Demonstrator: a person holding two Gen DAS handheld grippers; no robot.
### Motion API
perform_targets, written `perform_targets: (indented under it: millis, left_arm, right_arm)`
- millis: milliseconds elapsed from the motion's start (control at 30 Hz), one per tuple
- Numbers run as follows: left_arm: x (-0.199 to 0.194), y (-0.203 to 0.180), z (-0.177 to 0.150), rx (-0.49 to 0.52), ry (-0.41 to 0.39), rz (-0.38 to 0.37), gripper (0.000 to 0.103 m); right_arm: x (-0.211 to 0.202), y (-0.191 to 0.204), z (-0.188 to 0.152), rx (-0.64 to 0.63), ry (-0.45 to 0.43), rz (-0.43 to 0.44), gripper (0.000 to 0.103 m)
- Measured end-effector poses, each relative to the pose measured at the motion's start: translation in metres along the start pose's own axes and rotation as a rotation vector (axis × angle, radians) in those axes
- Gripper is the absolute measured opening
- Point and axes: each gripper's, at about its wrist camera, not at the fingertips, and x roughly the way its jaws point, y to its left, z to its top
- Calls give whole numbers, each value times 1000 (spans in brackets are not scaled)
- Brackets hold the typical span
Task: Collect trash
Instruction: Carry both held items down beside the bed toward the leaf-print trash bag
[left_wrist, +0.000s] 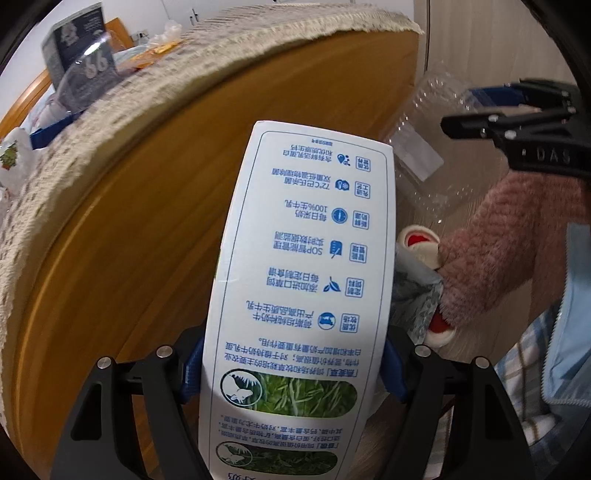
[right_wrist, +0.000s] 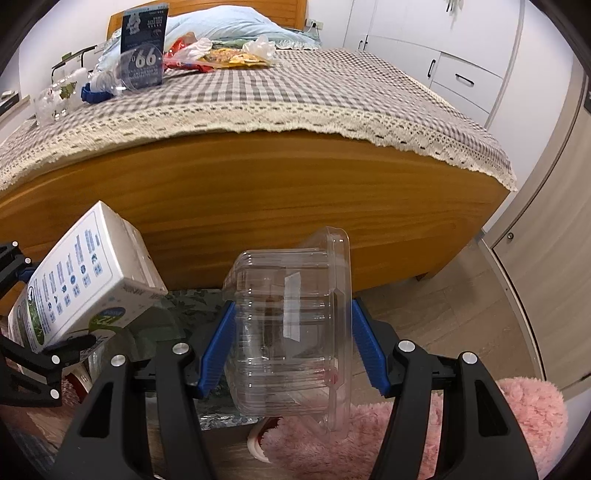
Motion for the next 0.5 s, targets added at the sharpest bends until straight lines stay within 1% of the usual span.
perform_targets:
  millis: [100,300,400,500]
  left_arm:
    - [10,0,-2,9,22,-8,72]
    - [21,-2,-2,45,37,-4,72]
    - [30,-3,-1,57,61,-29,72]
    - [48,-6,-2,86,105,-64,72]
  right_arm:
    - [4,1,-1,-6,7,-5,60]
    - [9,-1,-3,-7,26,-18,60]
    - [12,-1,-5,-15,31,-30,60]
    - [19,-5,-7,-13,44,-39,60]
